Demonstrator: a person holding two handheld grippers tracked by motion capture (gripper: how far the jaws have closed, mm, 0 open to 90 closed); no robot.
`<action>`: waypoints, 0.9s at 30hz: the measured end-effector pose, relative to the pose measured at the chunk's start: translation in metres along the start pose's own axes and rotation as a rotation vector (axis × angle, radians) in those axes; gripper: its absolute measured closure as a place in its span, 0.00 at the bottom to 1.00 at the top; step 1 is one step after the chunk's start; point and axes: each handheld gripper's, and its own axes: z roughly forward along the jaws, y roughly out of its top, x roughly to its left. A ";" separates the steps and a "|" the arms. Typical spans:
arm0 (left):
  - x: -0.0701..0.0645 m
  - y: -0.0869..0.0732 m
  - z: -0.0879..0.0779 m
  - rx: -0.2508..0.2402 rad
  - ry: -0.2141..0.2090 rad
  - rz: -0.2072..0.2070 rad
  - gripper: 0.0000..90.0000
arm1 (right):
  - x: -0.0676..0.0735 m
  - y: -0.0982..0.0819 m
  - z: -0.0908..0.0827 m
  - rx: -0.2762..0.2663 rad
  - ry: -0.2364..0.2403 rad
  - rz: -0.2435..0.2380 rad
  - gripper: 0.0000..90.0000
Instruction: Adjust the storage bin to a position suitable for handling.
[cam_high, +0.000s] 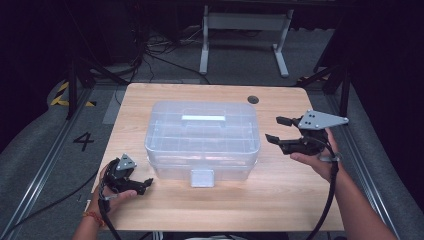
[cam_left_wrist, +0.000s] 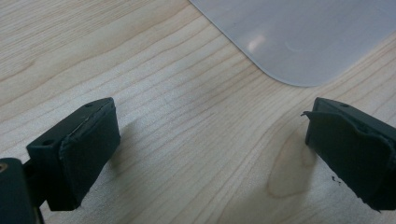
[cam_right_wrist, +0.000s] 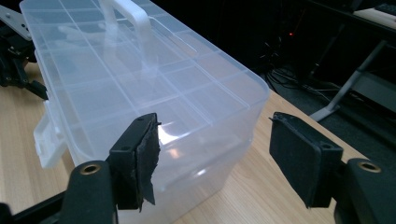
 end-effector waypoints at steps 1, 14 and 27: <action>0.000 0.000 0.000 0.001 0.000 0.000 0.04 | 0.000 0.001 0.002 0.004 0.002 -0.003 0.37; 0.000 0.000 0.000 0.000 0.002 0.003 0.04 | 0.013 0.024 0.042 0.036 0.067 -0.043 0.37; 0.000 0.000 -0.001 -0.004 0.009 -0.007 0.06 | 0.026 0.046 0.073 0.086 0.120 -0.107 0.39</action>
